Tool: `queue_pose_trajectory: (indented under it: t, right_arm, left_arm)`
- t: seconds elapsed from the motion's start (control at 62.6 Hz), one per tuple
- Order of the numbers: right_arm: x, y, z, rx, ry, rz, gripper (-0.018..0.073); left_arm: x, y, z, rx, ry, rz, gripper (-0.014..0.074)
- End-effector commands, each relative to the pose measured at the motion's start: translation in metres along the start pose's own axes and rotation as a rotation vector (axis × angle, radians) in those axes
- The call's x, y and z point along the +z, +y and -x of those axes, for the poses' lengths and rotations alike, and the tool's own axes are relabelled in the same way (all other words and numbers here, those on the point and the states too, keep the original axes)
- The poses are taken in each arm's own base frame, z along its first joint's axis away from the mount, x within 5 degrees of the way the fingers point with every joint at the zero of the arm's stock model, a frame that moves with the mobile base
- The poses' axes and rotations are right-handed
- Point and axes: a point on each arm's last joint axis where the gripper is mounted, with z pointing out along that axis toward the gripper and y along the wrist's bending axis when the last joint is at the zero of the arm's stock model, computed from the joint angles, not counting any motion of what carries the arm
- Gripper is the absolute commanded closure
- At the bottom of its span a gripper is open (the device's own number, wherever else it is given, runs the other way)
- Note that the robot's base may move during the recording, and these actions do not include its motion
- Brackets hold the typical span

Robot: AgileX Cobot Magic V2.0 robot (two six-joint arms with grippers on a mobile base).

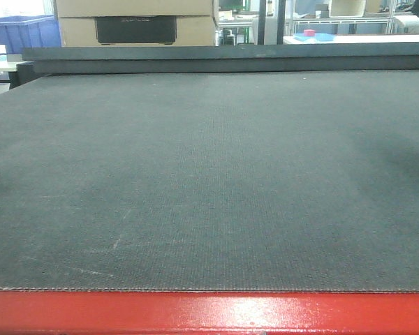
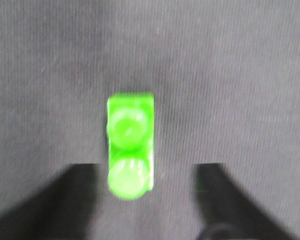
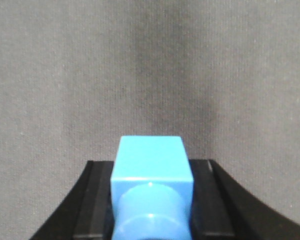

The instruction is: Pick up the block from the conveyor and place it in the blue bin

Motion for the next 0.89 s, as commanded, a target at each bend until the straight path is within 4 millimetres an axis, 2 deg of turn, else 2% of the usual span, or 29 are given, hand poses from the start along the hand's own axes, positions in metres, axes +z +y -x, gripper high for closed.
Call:
queue_pose_trajectory:
  t: [0.0,0.24,0.495,0.879]
  right_arm:
    - [-0.003,-0.001,-0.001,-0.015,-0.009,-0.009,0.0721]
    - [-0.003,-0.001,0.0,-0.015,-0.014,-0.009,0.0721]
    - [-0.003,-0.001,0.0,-0.015,-0.014,-0.009,0.0721]
    - [-0.003,-0.001,0.001,-0.015,-0.035,-0.006,0.0721]
  left_arm:
    - [0.009,0.005,0.002,-0.052,0.015,-0.025,0.015]
    - [0.037,0.005,0.006,-0.037,0.096,-0.017,0.0153]
    - [0.06,0.007,0.009,-0.006,0.097,0.022,0.0153]
    - [0.067,0.006,0.007,-0.005,0.066,0.015,0.0164]
